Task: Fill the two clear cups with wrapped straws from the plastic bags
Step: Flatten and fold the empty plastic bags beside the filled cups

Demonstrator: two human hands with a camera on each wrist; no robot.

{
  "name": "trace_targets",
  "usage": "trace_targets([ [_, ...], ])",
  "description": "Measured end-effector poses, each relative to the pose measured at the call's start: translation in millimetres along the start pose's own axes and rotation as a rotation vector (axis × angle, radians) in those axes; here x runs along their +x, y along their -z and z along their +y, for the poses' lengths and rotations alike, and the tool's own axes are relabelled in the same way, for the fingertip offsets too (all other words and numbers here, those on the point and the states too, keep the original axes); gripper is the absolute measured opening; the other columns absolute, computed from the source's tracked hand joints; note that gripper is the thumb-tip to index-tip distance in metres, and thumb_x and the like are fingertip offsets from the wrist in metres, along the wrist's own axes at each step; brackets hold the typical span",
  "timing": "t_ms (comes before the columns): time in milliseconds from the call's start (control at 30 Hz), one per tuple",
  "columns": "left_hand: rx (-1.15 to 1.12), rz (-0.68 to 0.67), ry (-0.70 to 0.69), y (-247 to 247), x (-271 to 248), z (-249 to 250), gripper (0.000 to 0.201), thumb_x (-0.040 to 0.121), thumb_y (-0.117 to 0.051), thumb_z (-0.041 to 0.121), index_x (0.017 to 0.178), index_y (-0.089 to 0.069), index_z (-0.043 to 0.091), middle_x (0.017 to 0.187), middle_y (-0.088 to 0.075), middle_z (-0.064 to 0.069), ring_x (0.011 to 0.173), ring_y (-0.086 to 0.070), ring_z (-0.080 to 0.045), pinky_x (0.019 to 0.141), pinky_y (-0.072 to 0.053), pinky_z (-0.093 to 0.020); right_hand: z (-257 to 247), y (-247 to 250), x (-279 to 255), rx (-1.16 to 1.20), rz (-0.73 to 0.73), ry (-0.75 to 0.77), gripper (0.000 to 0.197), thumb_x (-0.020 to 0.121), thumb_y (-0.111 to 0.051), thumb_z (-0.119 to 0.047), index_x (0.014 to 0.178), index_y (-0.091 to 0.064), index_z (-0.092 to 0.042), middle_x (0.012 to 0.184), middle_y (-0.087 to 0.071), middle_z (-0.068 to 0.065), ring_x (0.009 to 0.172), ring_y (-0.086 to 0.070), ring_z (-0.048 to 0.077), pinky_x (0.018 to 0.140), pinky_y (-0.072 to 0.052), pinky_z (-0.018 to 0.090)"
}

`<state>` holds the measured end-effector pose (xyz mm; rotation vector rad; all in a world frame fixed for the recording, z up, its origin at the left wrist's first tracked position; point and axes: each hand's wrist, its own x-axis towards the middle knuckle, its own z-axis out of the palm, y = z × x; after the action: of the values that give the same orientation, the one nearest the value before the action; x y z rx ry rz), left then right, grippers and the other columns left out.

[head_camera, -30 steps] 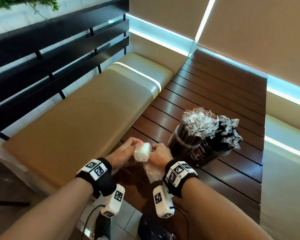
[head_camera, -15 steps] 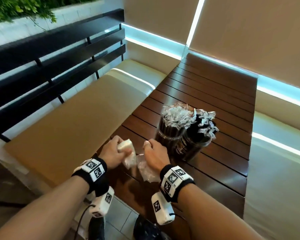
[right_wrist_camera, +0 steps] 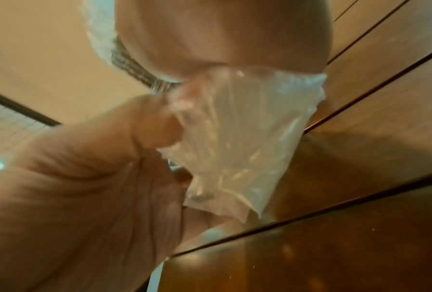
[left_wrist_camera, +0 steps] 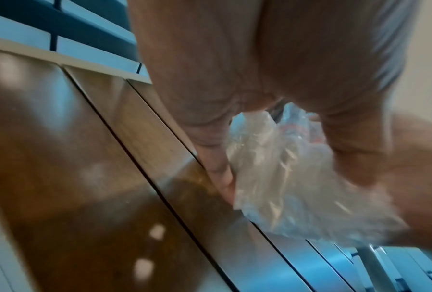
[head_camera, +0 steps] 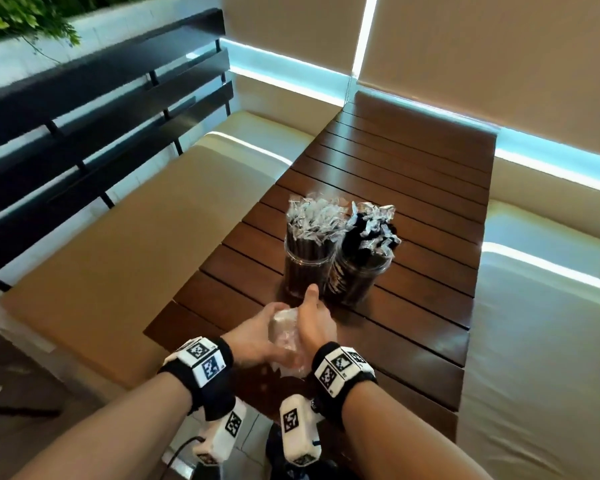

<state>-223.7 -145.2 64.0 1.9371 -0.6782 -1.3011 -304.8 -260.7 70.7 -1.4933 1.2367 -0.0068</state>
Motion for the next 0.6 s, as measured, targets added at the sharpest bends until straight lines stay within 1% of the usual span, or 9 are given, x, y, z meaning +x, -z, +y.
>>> trace_targets([
  [100, 0.035, 0.09, -0.065, -19, 15, 13, 0.072, 0.054, -0.08, 0.024, 0.119, -0.05, 0.03, 0.101, -0.068, 0.002, 0.091, -0.068, -0.014, 0.081, -0.058, -0.033, 12, 20, 3, 0.077, 0.013, -0.018, 0.04, 0.098, -0.046, -0.046, 0.117, -0.063, -0.016, 0.115, -0.066, 0.006, 0.108, -0.059, 0.026, 0.096, -0.044, 0.032],
  [200, 0.069, 0.105, -0.09, -32, 31, 25, 0.063, 0.049, -0.073, 0.034, 0.11, -0.057, 0.034, 0.098, -0.069, 0.005, 0.091, -0.067, -0.011, 0.08, -0.057, -0.029, 26, 40, 3, 0.227, -0.005, -0.008, 0.032, 0.074, -0.061, -0.035, 0.1, -0.064, -0.017, 0.103, -0.068, 0.005, 0.1, -0.062, 0.024, 0.089, -0.05, 0.034],
  [233, 0.064, 0.08, -0.105, -38, 35, 30, 0.066, 0.047, -0.072, 0.038, 0.111, -0.059, 0.033, 0.098, -0.069, 0.005, 0.09, -0.067, -0.011, 0.077, -0.057, -0.028, 30, 49, 1, 0.295, -0.035, -0.021, 0.035, 0.069, -0.061, -0.031, 0.102, -0.064, -0.017, 0.106, -0.067, 0.007, 0.1, -0.062, 0.024, 0.087, -0.052, 0.035],
  [333, 0.061, 0.035, -0.173, -56, 44, 42, 0.061, 0.049, -0.07, 0.04, 0.108, -0.062, 0.024, 0.094, -0.07, 0.003, 0.086, -0.066, -0.014, 0.066, -0.05, -0.018, 42, 78, -5, 0.557, -0.158, -0.088, 0.049, 0.071, -0.068, -0.012, 0.119, -0.058, -0.013, 0.111, -0.064, 0.013, 0.094, -0.063, 0.024, 0.076, -0.054, 0.032],
  [367, 0.048, 0.015, -0.201, -62, 48, 47, 0.053, 0.055, -0.073, 0.037, 0.105, -0.063, 0.021, 0.091, -0.07, 0.004, 0.086, -0.065, -0.015, 0.065, -0.048, -0.014, 49, 88, -7, 0.635, -0.168, -0.085, 0.048, 0.071, -0.07, -0.009, 0.118, -0.058, -0.013, 0.108, -0.065, 0.014, 0.091, -0.064, 0.024, 0.076, -0.055, 0.034],
  [433, 0.008, -0.039, -0.228, -74, 50, 57, 0.033, 0.074, -0.077, 0.029, 0.102, -0.066, 0.017, 0.084, -0.068, 0.008, 0.087, -0.063, -0.015, 0.065, -0.048, -0.012, 63, 97, -9, 0.632, -0.129, -0.081, 0.048, 0.069, -0.078, -0.017, 0.114, -0.063, -0.01, 0.104, -0.068, 0.016, 0.087, -0.065, 0.027, 0.08, -0.055, 0.042],
  [500, 0.263, -0.137, -0.288, -86, 55, 65, 0.04, 0.081, -0.071, 0.045, 0.113, -0.065, 0.021, 0.101, -0.067, 0.009, 0.096, -0.064, -0.016, 0.079, -0.05, -0.02, 86, 100, -13, 0.635, -0.03, -0.116, 0.059, 0.062, -0.083, -0.028, 0.113, -0.067, -0.005, 0.109, -0.07, 0.021, 0.09, -0.065, 0.031, 0.085, -0.052, 0.048],
  [567, 0.755, -0.233, -0.369, -96, 55, 74, 0.051, 0.088, -0.056, 0.058, 0.126, -0.059, 0.025, 0.125, -0.049, 0.006, 0.112, -0.057, -0.019, 0.088, -0.04, -0.023, 110, 100, -17, 0.616, 0.175, -0.165, 0.05, 0.059, -0.083, -0.028, 0.102, -0.073, -0.006, 0.104, -0.073, 0.021, 0.087, -0.068, 0.032, 0.082, -0.054, 0.045],
  [600, 0.952, -0.268, -0.42, -99, 54, 74, 0.053, 0.09, -0.048, 0.063, 0.128, -0.058, 0.028, 0.129, -0.043, 0.003, 0.115, -0.054, -0.02, 0.088, -0.037, -0.024, 124, 100, -22, 0.585, 0.296, -0.208, 0.045, 0.056, -0.083, -0.032, 0.094, -0.075, -0.009, 0.096, -0.075, 0.016, 0.083, -0.07, 0.03, 0.079, -0.056, 0.044],
])
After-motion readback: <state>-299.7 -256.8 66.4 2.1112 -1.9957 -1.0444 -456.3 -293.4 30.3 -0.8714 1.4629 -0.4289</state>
